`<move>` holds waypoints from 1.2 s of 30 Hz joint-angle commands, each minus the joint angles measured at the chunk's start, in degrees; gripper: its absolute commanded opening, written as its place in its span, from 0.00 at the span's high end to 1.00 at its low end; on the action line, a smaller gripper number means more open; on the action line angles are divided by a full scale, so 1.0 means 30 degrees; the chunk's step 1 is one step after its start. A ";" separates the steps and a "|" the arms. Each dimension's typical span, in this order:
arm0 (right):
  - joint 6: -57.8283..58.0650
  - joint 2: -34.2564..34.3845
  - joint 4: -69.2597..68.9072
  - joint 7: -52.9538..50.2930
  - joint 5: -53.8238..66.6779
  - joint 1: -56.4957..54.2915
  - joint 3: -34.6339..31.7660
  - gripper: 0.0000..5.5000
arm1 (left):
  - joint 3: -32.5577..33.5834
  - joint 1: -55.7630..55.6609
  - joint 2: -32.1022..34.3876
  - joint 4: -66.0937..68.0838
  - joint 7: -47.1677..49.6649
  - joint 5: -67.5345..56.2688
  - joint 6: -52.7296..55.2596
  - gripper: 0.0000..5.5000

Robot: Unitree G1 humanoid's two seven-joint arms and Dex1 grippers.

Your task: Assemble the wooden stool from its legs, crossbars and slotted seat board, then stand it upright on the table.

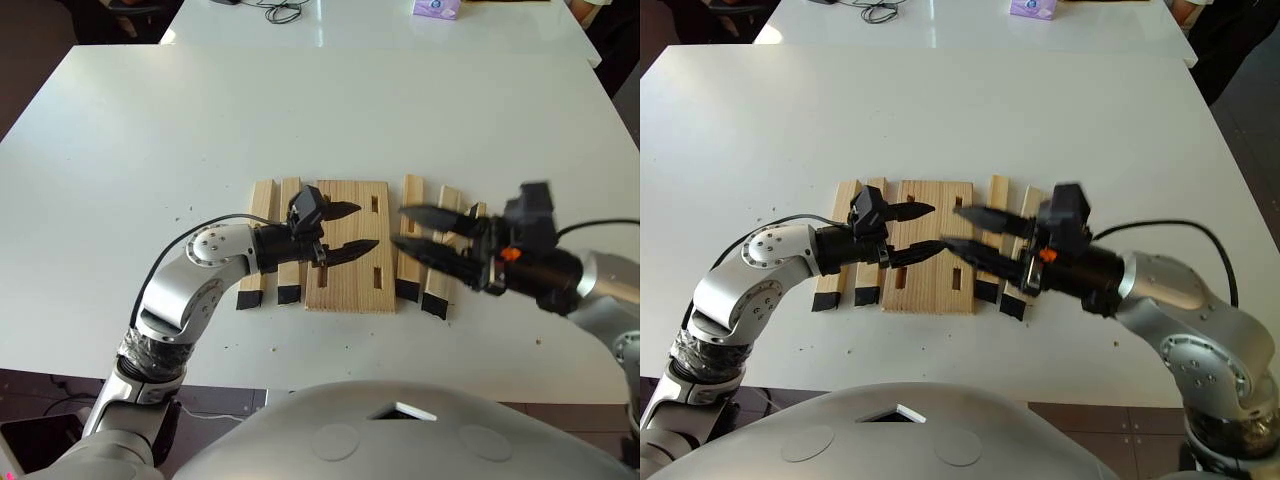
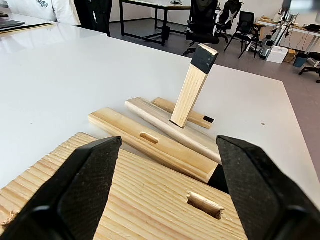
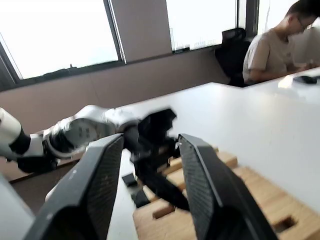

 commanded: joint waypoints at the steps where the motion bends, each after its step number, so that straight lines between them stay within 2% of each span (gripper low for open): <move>1: -0.1288 -0.1033 0.1451 0.2093 -0.3172 0.2212 0.0362 0.63 | 0.0470 -0.0323 0.0142 -0.0396 0.0091 -0.0564 0.0529 0.36; 6: -0.3279 -0.1307 0.3392 0.4035 -0.6531 0.3659 0.1464 0.63 | 0.0356 -0.0329 0.0170 -0.0312 0.0071 -0.0415 0.0418 0.36; 9: -0.4757 -0.1154 0.4646 0.4734 -0.8739 0.3952 0.2835 0.63 | 0.0284 -0.0269 0.0168 -0.0322 0.0062 -0.0339 0.0342 0.36; 12: -0.5949 -0.0624 0.5886 0.4814 -1.0663 0.3887 0.4410 0.63 | 0.0184 -0.0283 0.0100 -0.0259 0.0099 -0.0236 0.0269 0.36; 16: -0.7108 -0.0395 0.6881 0.4988 -1.2105 0.4190 0.5279 0.63 | 0.0120 -0.0242 0.0040 -0.0322 0.0158 -0.0228 0.0266 0.36; 36: -0.8618 -0.2268 0.8052 0.6592 -1.2954 0.5587 0.1575 0.63 | 0.0221 0.0723 -0.0007 -0.0893 0.0848 -0.0086 0.0041 0.36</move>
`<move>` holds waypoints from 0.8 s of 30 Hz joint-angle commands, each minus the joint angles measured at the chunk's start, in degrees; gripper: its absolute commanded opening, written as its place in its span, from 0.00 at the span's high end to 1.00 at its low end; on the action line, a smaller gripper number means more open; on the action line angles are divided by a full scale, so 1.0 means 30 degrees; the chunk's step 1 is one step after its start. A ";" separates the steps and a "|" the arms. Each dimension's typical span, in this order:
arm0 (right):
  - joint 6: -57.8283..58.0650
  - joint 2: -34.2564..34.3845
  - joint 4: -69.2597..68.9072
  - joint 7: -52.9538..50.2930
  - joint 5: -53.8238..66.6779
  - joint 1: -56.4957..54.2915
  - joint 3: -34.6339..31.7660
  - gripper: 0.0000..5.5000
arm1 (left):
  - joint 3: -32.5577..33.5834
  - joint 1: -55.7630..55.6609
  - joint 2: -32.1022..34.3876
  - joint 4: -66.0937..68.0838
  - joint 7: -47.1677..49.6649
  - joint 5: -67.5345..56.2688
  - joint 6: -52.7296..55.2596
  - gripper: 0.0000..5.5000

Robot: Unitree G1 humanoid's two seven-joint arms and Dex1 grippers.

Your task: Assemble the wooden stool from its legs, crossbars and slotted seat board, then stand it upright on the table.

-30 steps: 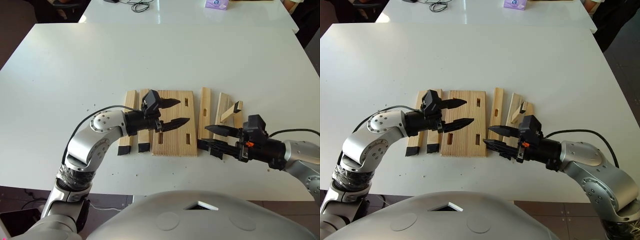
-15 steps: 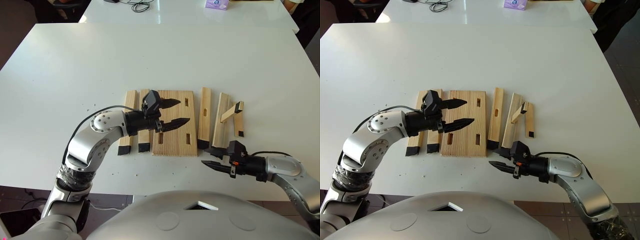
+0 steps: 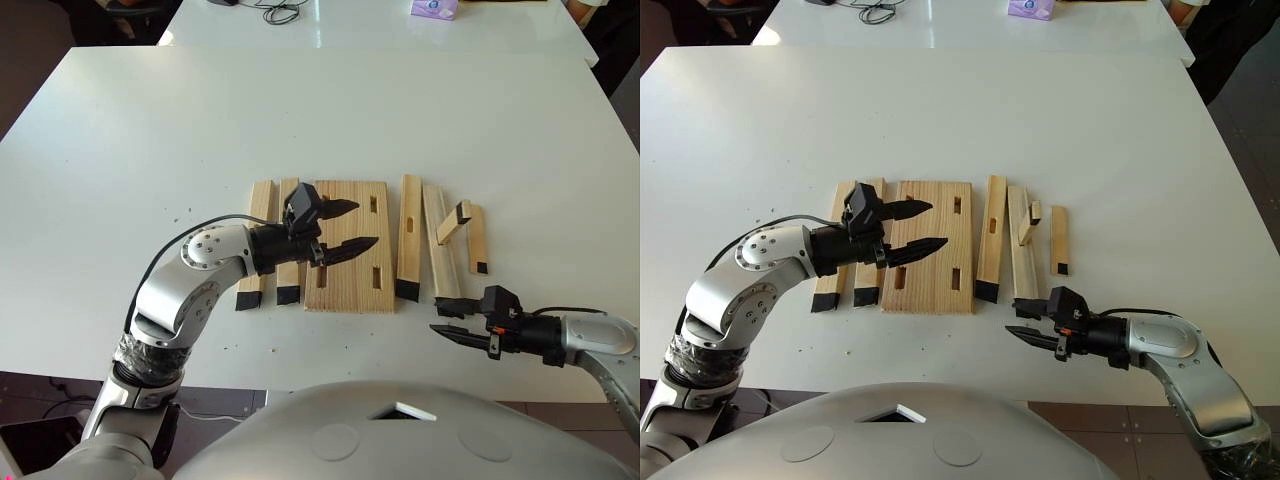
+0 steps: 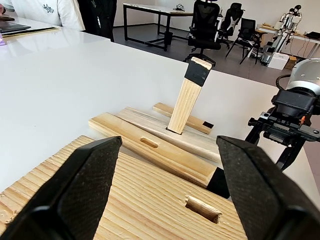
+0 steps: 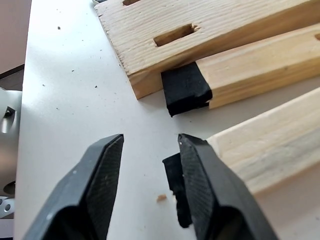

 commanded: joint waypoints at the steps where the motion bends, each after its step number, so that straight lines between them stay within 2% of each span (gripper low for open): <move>1: 0.0067 -0.0301 -0.0410 -0.0301 0.0164 0.0136 -0.1477 0.63 | 0.0057 0.0237 0.0018 -0.0382 0.0303 0.0160 -0.0126 0.36; 4: 0.2097 0.0942 -0.2788 -0.2846 0.2073 0.0087 -0.3716 0.63 | 0.0307 0.0365 0.0068 -0.0533 0.0446 0.0064 -0.0074 0.36; 7: 0.4667 0.2212 -0.5481 -0.6069 0.3453 0.0029 -0.4761 0.63 | 0.0489 0.0840 0.0096 -0.0838 0.0750 0.0068 -0.0134 0.36; 13: 0.9798 0.4270 -0.9855 -1.2107 0.2950 0.1415 -0.2899 0.47 | 0.0529 0.1250 -0.0083 -0.1102 0.1296 0.0165 -0.0234 0.36; 18: 1.1439 0.5053 -1.0308 -1.4125 0.2337 0.1806 -0.2108 0.47 | 0.0519 0.1449 -0.0091 -0.1187 0.1542 0.0152 -0.0318 0.36; 24: 1.0704 0.4685 -0.9832 -1.4288 0.0444 0.1722 -0.0817 0.47 | 0.0452 0.1416 -0.0044 -0.1223 0.1612 0.0096 -0.0281 0.36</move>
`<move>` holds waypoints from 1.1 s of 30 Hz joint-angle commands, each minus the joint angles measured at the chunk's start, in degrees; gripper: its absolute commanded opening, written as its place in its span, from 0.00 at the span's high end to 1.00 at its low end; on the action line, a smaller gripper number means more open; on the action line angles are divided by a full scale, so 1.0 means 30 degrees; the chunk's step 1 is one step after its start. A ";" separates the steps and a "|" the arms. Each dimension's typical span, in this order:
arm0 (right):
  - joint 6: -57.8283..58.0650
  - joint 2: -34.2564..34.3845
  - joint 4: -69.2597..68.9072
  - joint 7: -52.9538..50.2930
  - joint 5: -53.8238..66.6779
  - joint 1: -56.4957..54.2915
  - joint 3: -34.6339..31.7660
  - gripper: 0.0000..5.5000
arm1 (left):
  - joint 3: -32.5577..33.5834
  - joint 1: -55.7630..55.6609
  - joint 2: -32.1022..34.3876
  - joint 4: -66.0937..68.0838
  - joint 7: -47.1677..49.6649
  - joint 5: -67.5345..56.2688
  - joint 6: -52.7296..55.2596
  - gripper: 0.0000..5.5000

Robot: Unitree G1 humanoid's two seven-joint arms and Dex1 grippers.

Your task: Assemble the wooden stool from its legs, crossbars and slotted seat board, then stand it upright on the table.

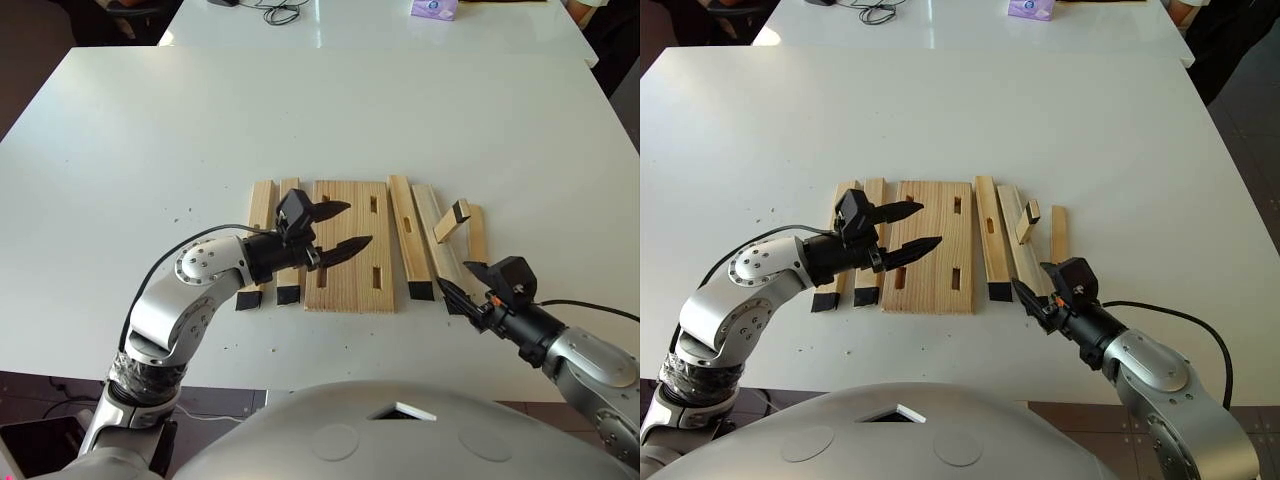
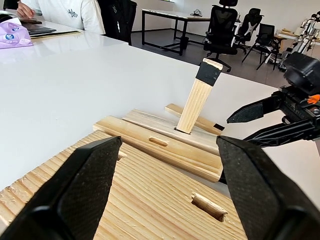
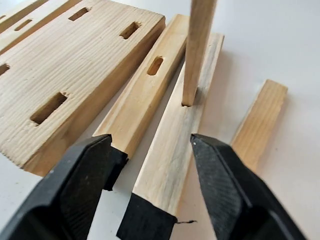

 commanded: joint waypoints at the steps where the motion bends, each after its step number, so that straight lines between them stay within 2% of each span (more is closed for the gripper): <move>1: -0.0546 -0.0269 0.0325 0.0214 -0.1174 0.0175 0.1070 0.47 | -0.0023 -0.0225 0.0031 -0.0002 0.0037 0.0062 0.0046 0.36; 6: -0.1687 -0.0109 0.1677 0.0554 -0.2442 0.0448 0.1898 0.47 | 0.0038 -0.0250 0.0112 -0.0006 -0.0053 -0.0009 0.0073 0.36; 13: -0.3198 0.0545 0.2550 0.0687 -0.3390 0.0660 0.1933 0.47 | 0.0108 -0.0320 0.0185 0.0030 -0.0084 -0.0036 0.0085 0.36; 33: -0.4165 0.2388 0.3388 0.0394 -0.4862 0.0548 0.2400 0.47 | -0.0032 -0.0623 0.0174 0.0233 -0.0240 -0.0036 0.0158 0.36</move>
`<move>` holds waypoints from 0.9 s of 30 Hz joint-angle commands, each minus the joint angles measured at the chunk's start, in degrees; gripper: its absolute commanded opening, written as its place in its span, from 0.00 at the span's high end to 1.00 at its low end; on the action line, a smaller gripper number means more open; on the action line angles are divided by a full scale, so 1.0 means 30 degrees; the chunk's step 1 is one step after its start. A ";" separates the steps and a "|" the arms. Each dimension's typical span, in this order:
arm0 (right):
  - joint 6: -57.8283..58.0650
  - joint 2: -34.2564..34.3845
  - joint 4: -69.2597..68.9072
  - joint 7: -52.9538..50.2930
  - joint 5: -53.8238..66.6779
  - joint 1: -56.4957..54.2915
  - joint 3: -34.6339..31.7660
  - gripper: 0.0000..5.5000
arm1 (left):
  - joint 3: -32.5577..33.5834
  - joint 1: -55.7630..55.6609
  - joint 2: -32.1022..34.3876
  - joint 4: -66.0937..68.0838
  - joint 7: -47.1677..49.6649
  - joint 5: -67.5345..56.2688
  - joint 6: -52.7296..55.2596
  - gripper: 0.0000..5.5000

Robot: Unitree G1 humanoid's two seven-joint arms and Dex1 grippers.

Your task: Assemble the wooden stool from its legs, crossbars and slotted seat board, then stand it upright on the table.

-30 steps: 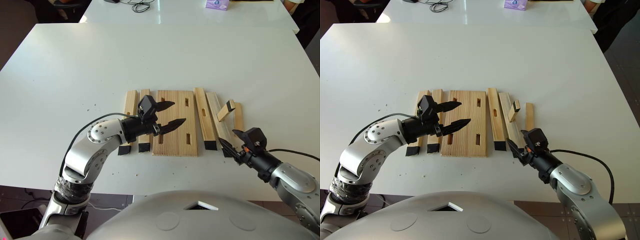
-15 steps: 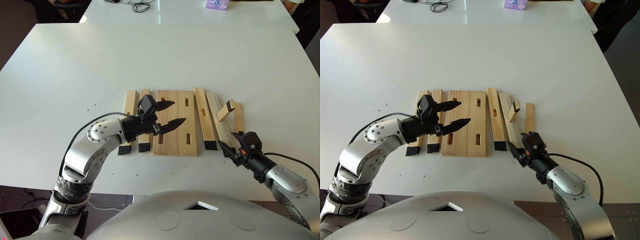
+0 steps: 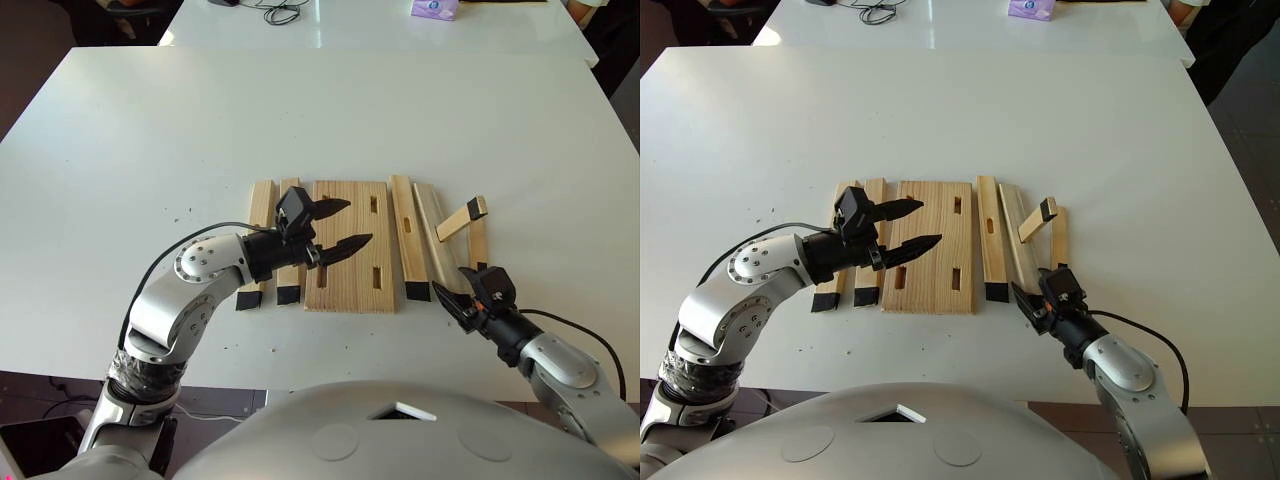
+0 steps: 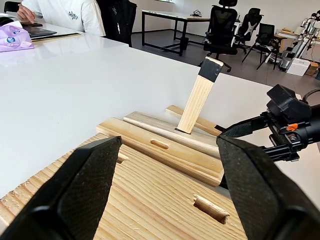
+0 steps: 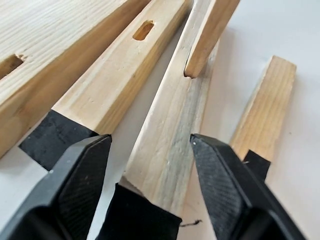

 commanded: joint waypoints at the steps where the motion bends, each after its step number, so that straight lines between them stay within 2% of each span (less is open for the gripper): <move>1: -0.0177 0.0459 -0.0190 -0.0136 0.0058 -0.0149 -0.0424 0.47 | -0.0052 -0.0207 0.0102 0.0121 -0.0066 0.0007 0.0157 0.36; 8: -0.0111 0.0818 -0.0119 0.0118 0.0130 -0.0633 -0.0869 0.47 | -0.0021 -0.0050 -0.0015 0.0054 0.0145 0.0083 0.0106 0.36; 18: -0.1280 0.1403 0.2072 0.0033 -0.0914 -0.0237 0.0548 0.47 | -0.0083 -0.0262 -0.0030 0.0185 0.0125 0.0108 0.0153 0.36; 27: -0.1587 0.2099 0.2632 -0.0527 -0.1230 -0.0742 0.0478 0.47 | -0.0129 -0.0443 0.0014 0.0313 0.0008 0.0063 0.0203 0.36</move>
